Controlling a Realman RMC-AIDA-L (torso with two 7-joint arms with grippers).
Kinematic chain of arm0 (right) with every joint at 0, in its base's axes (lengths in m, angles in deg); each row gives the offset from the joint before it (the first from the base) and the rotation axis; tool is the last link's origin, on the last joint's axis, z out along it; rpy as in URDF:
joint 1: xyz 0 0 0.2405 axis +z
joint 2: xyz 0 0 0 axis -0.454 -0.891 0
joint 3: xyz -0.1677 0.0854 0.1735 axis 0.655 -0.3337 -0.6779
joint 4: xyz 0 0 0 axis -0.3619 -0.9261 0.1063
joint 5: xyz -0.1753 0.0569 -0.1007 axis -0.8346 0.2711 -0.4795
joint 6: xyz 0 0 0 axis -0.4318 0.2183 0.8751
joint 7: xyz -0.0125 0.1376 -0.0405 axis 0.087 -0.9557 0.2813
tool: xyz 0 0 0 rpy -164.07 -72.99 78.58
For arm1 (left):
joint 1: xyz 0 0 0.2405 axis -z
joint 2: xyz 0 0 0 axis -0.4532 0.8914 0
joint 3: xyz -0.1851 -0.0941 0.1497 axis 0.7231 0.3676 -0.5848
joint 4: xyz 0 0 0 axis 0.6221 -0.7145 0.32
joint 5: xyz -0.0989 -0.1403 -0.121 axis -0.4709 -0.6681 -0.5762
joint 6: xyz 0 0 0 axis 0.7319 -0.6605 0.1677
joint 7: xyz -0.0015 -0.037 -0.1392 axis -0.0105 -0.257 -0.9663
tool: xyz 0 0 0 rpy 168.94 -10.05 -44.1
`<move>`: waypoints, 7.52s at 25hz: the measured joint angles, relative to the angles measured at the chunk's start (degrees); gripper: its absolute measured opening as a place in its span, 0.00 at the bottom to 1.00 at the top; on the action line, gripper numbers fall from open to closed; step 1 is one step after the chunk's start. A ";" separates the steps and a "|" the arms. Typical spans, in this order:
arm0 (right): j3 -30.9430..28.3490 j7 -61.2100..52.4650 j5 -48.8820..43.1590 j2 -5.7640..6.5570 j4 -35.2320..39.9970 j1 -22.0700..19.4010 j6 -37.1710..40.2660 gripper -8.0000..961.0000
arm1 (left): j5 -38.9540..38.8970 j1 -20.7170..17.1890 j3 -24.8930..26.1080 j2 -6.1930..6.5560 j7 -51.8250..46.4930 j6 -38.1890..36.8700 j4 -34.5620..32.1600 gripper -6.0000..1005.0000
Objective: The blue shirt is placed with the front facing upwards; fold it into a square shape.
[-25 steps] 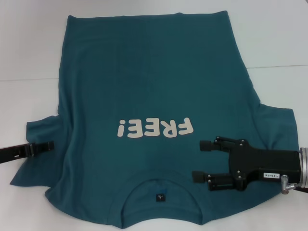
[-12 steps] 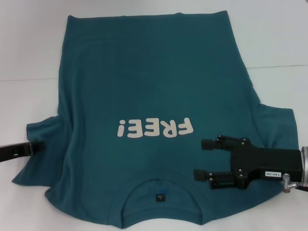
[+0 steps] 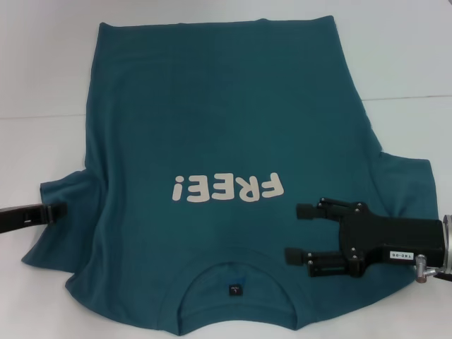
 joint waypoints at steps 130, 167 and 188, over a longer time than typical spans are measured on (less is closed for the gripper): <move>-1.60 -1.23 0.26 -0.09 1.30 -0.40 1.06 0.98 | 25.31 7.72 -37.94 -5.01 -25.05 16.40 -12.20 0.69; -1.69 -1.41 0.26 -0.18 1.26 0.05 0.90 0.99 | 3.35 11.76 -24.37 -4.62 -30.42 14.11 0.10 0.69; -13.30 -43.13 2.43 4.89 15.83 -3.33 7.72 0.98 | -15.33 0.87 -14.55 -4.47 13.48 -17.37 -14.88 0.75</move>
